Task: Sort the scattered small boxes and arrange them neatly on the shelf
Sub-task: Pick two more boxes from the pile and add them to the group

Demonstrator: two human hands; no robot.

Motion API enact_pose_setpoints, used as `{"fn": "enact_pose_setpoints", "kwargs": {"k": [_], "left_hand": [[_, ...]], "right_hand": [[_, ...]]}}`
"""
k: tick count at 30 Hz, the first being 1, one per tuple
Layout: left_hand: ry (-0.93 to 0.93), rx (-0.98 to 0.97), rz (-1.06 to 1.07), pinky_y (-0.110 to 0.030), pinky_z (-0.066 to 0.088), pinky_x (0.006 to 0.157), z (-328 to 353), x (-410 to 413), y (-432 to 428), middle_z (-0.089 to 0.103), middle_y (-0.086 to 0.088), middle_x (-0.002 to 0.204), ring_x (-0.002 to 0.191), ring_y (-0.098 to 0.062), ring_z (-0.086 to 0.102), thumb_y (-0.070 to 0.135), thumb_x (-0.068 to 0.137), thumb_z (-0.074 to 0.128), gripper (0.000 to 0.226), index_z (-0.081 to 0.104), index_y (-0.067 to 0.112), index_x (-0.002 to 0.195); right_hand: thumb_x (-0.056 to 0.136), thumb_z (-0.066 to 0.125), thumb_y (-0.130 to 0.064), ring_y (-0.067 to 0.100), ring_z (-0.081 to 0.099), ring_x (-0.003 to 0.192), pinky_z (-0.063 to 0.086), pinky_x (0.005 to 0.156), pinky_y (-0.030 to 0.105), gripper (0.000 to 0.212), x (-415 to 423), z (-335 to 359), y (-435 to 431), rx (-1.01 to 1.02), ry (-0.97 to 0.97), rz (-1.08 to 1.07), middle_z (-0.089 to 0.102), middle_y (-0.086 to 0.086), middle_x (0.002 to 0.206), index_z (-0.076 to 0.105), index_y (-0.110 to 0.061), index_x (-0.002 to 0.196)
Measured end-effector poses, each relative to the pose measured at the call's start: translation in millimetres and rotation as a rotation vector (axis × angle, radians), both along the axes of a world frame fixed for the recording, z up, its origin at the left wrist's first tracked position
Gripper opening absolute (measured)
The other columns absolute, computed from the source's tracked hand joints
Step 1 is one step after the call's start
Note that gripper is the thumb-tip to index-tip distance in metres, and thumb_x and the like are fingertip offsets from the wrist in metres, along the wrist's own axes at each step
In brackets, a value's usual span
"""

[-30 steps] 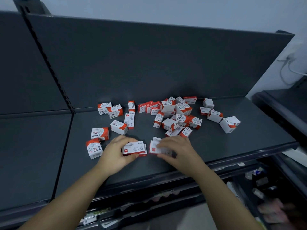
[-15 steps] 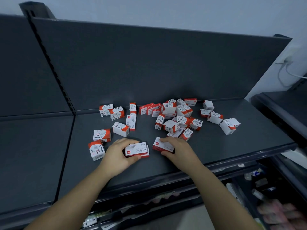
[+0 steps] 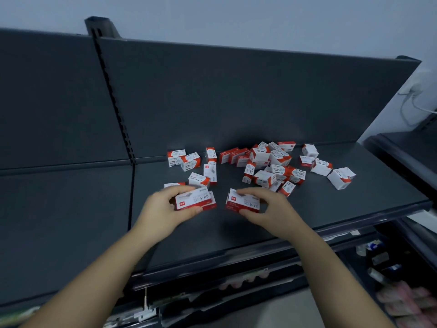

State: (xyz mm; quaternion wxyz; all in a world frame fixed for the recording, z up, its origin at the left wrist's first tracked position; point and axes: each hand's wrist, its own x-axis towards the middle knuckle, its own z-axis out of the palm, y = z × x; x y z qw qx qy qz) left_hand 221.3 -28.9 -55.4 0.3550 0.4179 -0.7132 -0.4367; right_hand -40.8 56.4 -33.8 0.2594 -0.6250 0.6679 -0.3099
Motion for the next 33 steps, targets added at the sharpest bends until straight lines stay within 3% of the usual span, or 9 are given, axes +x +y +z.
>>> {"fn": "enact_pose_setpoints", "kwargs": {"k": [2, 7, 10, 16, 26, 33], "left_hand": [[-0.002, -0.012, 0.01, -0.016, 0.054, 0.077, 7.2, 19.6, -2.1, 0.07, 0.016, 0.103, 0.092, 0.001, 0.066, 0.017, 0.069, 0.087, 0.045, 0.068, 0.044, 0.099], [-0.069, -0.086, 0.053, -0.007, 0.045, 0.078, 18.0, 69.2, 3.5, 0.067, 0.015, 0.101, 0.093, 0.003, 0.062, 0.016, 0.068, 0.088, 0.044, 0.068, 0.039, 0.1], [-0.094, -0.12, 0.081, -0.009, 0.045, 0.079, 20.3, 97.3, 15.5, 0.067, 0.012, 0.101, 0.095, -0.002, 0.062, 0.017, 0.068, 0.088, 0.043, 0.07, 0.029, 0.104], [-0.112, -0.111, 0.195, -0.013, 0.048, 0.08, 20.5, 137.7, 52.9, 0.067, 0.013, 0.102, 0.096, -0.001, 0.062, 0.021, 0.069, 0.088, 0.042, 0.07, 0.028, 0.106], [-0.088, -0.059, 0.303, -0.009, 0.047, 0.078, 34.7, 171.8, 98.7, 0.067, 0.015, 0.105, 0.099, 0.004, 0.06, 0.02, 0.071, 0.086, 0.043, 0.069, 0.029, 0.109], [-0.073, -0.1, 0.353, -0.017, 0.052, 0.081, 49.7, 234.5, 109.7, 0.068, 0.014, 0.105, 0.099, 0.001, 0.061, 0.021, 0.071, 0.086, 0.042, 0.067, 0.034, 0.106]], "right_hand": [[0.083, 0.076, -0.026, -0.008, 0.054, 0.109, 0.051, 0.09, 0.017, 0.043, 18.0, 4.2, -4.2, -0.006, -0.019, 0.022, 0.06, -0.024, 0.121, 0.063, -0.047, 0.118], [0.081, 0.078, -0.033, -0.004, 0.054, 0.114, 0.05, 0.093, 0.02, 0.043, 57.8, 7.9, -12.5, 0.007, -0.055, 0.112, 0.059, -0.025, 0.124, 0.063, -0.051, 0.117], [0.081, 0.078, -0.032, -0.008, 0.054, 0.11, 0.049, 0.087, 0.014, 0.042, 81.5, 10.8, -14.1, 0.011, -0.068, 0.175, 0.059, -0.026, 0.124, 0.064, -0.05, 0.117], [0.081, 0.079, -0.027, -0.018, 0.051, 0.107, 0.047, 0.079, 0.006, 0.04, 124.3, 16.1, -12.0, 0.012, -0.101, 0.315, 0.057, -0.035, 0.113, 0.065, -0.047, 0.112], [0.082, 0.079, -0.018, -0.002, 0.063, 0.099, 0.055, 0.085, 0.024, 0.041, 166.2, 40.2, 7.9, -0.047, -0.095, 0.454, 0.065, -0.023, 0.111, 0.067, -0.034, 0.118], [0.082, 0.078, -0.021, 0.0, 0.062, 0.098, 0.056, 0.081, 0.027, 0.04, 224.4, 49.7, 9.4, -0.086, -0.076, 0.497, 0.065, -0.019, 0.109, 0.065, -0.045, 0.111]]}}
